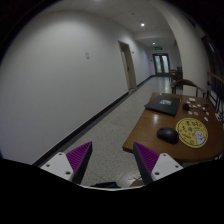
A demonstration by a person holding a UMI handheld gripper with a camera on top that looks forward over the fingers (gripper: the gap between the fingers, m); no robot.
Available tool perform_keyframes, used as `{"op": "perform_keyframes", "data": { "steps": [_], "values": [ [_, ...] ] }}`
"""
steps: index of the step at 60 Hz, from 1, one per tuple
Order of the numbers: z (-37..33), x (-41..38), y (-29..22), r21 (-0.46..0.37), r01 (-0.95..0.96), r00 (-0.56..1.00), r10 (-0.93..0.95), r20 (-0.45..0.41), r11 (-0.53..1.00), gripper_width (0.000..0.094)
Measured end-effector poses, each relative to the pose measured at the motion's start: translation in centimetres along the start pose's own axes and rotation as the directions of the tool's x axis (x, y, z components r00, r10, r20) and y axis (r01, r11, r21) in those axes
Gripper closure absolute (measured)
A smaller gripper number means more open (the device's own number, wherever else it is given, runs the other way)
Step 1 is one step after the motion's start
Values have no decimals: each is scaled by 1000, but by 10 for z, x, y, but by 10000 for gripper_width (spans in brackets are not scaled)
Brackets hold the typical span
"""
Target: Arrange mouse
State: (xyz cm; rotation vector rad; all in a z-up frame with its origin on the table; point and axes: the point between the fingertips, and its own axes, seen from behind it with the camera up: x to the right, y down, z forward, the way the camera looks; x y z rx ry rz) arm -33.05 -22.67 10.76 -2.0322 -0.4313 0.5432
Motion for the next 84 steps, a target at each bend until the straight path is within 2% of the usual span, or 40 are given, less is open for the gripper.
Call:
{"op": "perform_keyframes", "data": {
  "steps": [12, 18, 32, 44, 46, 57, 64, 71, 73, 84],
  "values": [
    [0, 57, 4, 3, 27, 997, -27, -70, 1000, 106],
    [8, 111, 8, 1, 38, 988, -37, -151, 999, 104],
    [35, 234, 27, -66, 68, 943, -86, -322, 996, 109],
    [69, 275, 40, -145, 77, 924, -125, -360, 986, 111],
    [77, 278, 35, -128, 69, 927, -111, -358, 989, 116],
    [112, 288, 17, -143, 42, 929, -92, -359, 989, 144],
    [133, 294, 6, -150, 19, 929, -73, -363, 989, 216],
    [144, 299, 1, -163, -8, 923, -55, -381, 987, 345],
    [144, 302, 0, -172, 2, 916, -71, -395, 985, 460],
    [148, 299, -4, -155, 28, 930, -83, -358, 988, 584]
  ]
}}
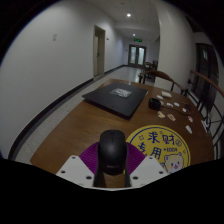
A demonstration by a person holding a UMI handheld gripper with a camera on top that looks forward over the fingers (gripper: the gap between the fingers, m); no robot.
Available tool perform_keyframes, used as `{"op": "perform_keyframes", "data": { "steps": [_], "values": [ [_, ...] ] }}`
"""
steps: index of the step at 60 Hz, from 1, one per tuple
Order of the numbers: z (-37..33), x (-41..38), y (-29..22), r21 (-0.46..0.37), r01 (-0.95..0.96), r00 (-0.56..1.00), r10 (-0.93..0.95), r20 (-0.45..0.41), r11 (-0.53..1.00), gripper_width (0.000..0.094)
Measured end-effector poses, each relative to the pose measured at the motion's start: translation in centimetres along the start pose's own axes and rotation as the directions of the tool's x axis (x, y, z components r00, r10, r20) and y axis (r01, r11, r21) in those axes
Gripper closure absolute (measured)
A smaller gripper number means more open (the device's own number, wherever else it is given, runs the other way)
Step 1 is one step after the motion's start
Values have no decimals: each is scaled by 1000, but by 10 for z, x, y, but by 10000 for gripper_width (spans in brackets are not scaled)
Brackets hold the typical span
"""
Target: Arrange mouse
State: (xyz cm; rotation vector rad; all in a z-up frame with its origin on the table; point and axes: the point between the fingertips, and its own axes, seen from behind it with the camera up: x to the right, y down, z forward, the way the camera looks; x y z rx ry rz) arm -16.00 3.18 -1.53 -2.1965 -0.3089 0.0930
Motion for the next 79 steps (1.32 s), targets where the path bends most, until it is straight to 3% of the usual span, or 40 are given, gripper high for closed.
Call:
{"op": "perform_keyframes", "data": {
  "steps": [4, 8, 15, 23, 28, 38, 46, 51, 60, 65, 66, 67, 79],
  "values": [
    [-9, -3, -9, 28, 0, 1000, -1, 27, 1000, 595],
    [-31, -2, -41, 118, 5, 999, -9, 31, 993, 596],
    [-87, 34, -99, 277, -56, 998, 62, -13, 959, 596],
    [-131, 110, -129, 377, -100, 979, 159, -127, 921, 598],
    [-125, 147, -109, 343, -151, 962, 217, -163, 927, 598],
    [-67, 146, -17, 141, -217, 962, 236, -138, 966, 599],
    [-33, 132, 31, 39, -229, 963, 232, -138, 973, 595],
    [-32, 136, 30, 37, -190, 967, 193, -165, 981, 597],
    [-32, 134, 31, -14, -146, 981, 143, -130, 989, 437],
    [-45, 128, 32, -17, -128, 990, 127, -68, 992, 235],
    [-49, 128, 30, -7, -122, 991, 122, -60, 992, 120],
    [-53, 129, 28, 5, -117, 992, 118, -52, 993, 69],
    [-129, 159, 37, 134, -92, 995, 97, -28, 987, 86]
  ]
}}
